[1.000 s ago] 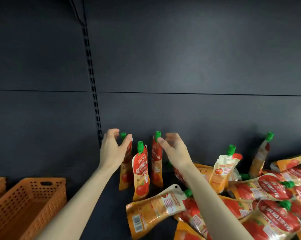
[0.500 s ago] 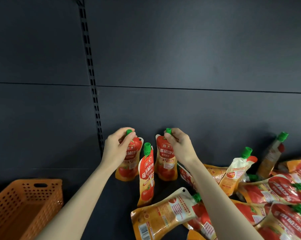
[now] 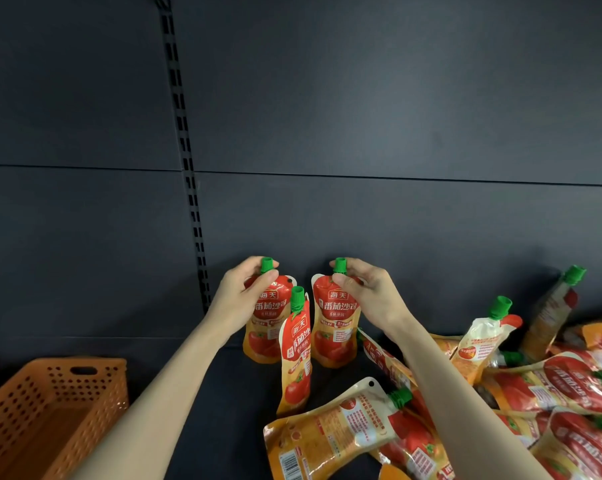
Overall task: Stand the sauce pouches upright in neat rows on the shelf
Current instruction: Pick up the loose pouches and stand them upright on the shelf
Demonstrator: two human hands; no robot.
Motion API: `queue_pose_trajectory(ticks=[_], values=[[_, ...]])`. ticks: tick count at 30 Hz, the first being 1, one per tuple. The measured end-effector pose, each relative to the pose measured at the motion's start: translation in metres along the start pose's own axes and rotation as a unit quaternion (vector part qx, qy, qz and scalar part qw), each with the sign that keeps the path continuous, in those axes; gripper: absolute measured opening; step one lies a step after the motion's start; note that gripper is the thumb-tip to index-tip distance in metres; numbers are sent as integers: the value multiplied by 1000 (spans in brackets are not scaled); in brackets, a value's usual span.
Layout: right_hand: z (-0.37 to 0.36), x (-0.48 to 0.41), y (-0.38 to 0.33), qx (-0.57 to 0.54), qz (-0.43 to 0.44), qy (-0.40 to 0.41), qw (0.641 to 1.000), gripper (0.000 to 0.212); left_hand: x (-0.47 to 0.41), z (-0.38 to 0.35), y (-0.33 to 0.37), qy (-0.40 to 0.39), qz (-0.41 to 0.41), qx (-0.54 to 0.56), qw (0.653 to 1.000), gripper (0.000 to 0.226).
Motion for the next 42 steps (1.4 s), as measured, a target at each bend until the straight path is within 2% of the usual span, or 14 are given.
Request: queue_pose_trajectory(ticks=[9,24,31,36,39,42], values=[[-7,5,3,-35,-1,7,999,26,0,-2,0,-19,7,1,1000,24],[-8,5,5,-5,-7,-5,1000,30,-1,-1,-3,-32,20,7,999,25],[-6,8,7,18,-13,37,999,35,2,5,4,27,-4,-25,999,32],[9,31,1,56,1,106,993,39,31,7,8,149,-63,-54,985,35],[17,53,6,70,-1,123,990,34,61,-3,11,178,-70,-22,981,43],[24,74,16,122,-8,113,986,36,86,-21,12,164,-39,43,985,42]])
Point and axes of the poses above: each hand's wrist, its own x-axis away from the middle knuckle, its own z-axis out of the back of the hand, y = z × x, the point moved 3 cm from there along -x, towards the middle knuckle, and after that the axes turned 3 degrees about -z, right-handed, at the moved point
